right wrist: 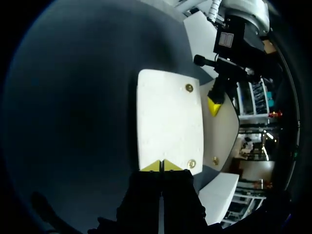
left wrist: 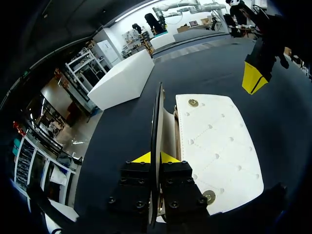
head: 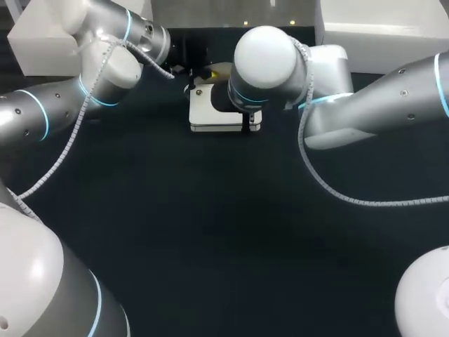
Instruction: Pick up the bag, open it, inspect its contents, close it, and place it on the opposite side
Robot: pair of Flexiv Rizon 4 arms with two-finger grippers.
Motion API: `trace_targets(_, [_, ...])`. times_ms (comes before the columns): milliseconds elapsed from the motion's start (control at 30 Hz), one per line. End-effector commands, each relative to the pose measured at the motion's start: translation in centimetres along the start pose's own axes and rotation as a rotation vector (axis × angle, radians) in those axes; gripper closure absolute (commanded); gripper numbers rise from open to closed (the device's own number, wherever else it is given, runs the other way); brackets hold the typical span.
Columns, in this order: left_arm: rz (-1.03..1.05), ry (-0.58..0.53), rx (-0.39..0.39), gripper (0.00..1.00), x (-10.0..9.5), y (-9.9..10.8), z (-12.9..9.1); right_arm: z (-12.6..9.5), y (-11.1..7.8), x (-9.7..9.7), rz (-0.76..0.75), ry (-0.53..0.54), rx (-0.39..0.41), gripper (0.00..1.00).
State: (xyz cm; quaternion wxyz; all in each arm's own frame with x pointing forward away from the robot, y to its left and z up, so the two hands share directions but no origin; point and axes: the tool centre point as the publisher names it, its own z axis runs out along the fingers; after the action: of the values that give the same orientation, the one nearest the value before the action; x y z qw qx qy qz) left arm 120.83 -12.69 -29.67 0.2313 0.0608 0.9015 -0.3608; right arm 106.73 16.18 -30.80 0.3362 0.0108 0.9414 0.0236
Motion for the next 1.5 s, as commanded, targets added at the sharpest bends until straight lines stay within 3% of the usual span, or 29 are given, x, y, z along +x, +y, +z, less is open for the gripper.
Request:
trace_targets(33, [0.001, -0.003, 0.003, 1.0, 0.0, 0.0, 0.1, 0.0, 0.2, 0.0, 0.0, 0.0, 0.005, 1.0])
trace_targets(167, [0.026, -0.014, -0.013, 1.0, 0.0, 0.1, 0.4, 0.0, 0.2, 0.0, 0.0, 0.0, 0.005, 1.0])
trace_targets(533, [0.117, -0.049, -0.038, 1.0, -0.9, 1.7, 2.9, 1.7, -0.2, 2.9, 0.042, -0.052, -0.011, 1.0])
trace_targets(733, [0.143, -0.033, -0.009, 1.0, -0.9, 2.3, 3.6, 2.4, -0.6, 3.4, 0.038, -0.079, -0.015, 1.0])
trace_targets(833, [0.149, -0.016, -0.007, 1.0, -0.6, 2.5, 3.9, 2.9, -0.9, 3.4, 0.036, -0.081, -0.013, 0.91])
trace_targets(933, [0.149, -0.008, -0.005, 1.0, -0.5, 2.5, 4.1, 3.4, -0.9, 3.4, 0.029, -0.081, -0.016, 0.62])
trace_targets(967, [0.148, -0.007, -0.004, 1.0, -0.4, 2.5, 4.1, 3.6, -0.9, 3.3, 0.028, -0.081, -0.016, 0.59])
trace_targets(1500, [0.184, 0.02, 0.023, 1.0, 0.5, 2.1, 3.9, 5.9, -0.8, 1.7, 0.02, -0.084, -0.023, 0.65])
